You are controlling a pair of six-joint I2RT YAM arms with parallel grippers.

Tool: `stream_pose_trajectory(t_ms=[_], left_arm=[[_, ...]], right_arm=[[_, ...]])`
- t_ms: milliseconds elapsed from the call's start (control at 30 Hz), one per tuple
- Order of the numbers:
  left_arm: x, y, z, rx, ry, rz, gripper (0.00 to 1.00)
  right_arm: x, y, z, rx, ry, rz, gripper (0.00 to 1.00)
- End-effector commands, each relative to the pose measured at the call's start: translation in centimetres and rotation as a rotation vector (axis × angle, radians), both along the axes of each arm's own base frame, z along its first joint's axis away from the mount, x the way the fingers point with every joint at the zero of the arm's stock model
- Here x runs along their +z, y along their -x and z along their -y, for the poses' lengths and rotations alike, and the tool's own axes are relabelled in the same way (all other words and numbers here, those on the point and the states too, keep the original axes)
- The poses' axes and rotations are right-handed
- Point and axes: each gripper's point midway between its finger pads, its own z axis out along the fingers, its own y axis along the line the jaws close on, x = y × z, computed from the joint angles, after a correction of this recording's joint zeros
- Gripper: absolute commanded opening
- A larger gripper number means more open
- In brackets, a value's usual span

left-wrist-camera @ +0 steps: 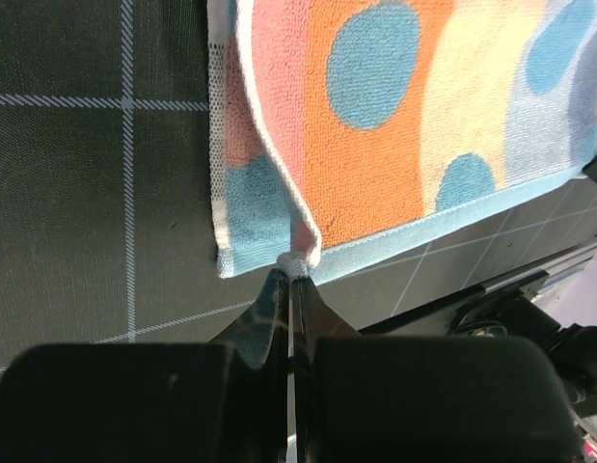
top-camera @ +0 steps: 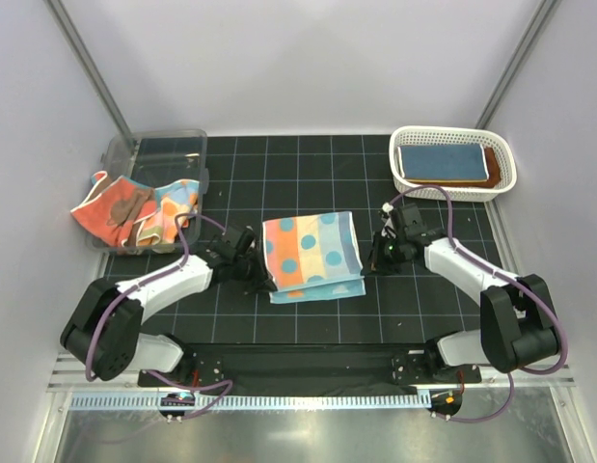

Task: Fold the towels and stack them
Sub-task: Fold the towel

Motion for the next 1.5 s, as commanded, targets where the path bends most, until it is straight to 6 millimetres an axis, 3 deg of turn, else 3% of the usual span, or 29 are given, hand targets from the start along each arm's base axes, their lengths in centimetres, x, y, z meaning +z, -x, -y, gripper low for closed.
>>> stream_pose_trajectory(t_ms=[0,400,533,600,667,733,867,900,967,1000,1233,1467], left_arm=[[-1.2,0.1,-0.2,0.009,-0.035,-0.002,0.00],[-3.1,0.6,-1.0,0.006,-0.119,-0.026,0.00],[-0.3,-0.4,0.0,0.021,-0.061,0.016,0.00],[2.6,-1.2,0.2,0.034,-0.045,0.070,0.00],[5.0,-1.5,0.4,0.045,0.000,0.114,0.00],[5.6,-0.9,0.5,0.066,0.020,0.119,0.00],[3.3,0.7,-0.4,0.105,0.018,0.095,0.00],[1.6,1.9,-0.7,0.099,0.013,0.052,0.00],[1.0,1.8,-0.1,0.112,0.054,0.057,0.00],[-0.3,2.5,-0.3,0.112,0.045,0.030,0.00],[-2.4,3.4,0.6,0.070,0.017,-0.013,0.00],[-3.0,3.6,0.2,0.070,-0.002,-0.012,0.00]], right_arm=[[-0.6,-0.5,0.6,-0.028,0.037,0.014,0.01],[-1.8,-0.1,0.2,-0.025,0.061,-0.008,0.01],[0.5,-0.7,0.3,-0.018,0.073,0.006,0.01],[2.6,-1.5,0.4,-0.015,0.080,0.053,0.01],[3.5,-1.0,0.8,-0.012,0.099,0.048,0.01],[4.1,-0.6,1.1,-0.012,0.106,0.059,0.01],[2.7,0.5,1.4,-0.043,0.094,0.048,0.01],[1.7,1.2,1.5,-0.048,0.095,0.021,0.01],[0.8,1.2,1.9,-0.065,0.111,0.027,0.01],[0.2,1.5,2.2,-0.074,0.124,0.018,0.01],[-1.2,1.4,1.7,-0.076,0.123,0.004,0.01],[-2.1,1.9,1.7,-0.074,0.121,-0.013,0.01]])
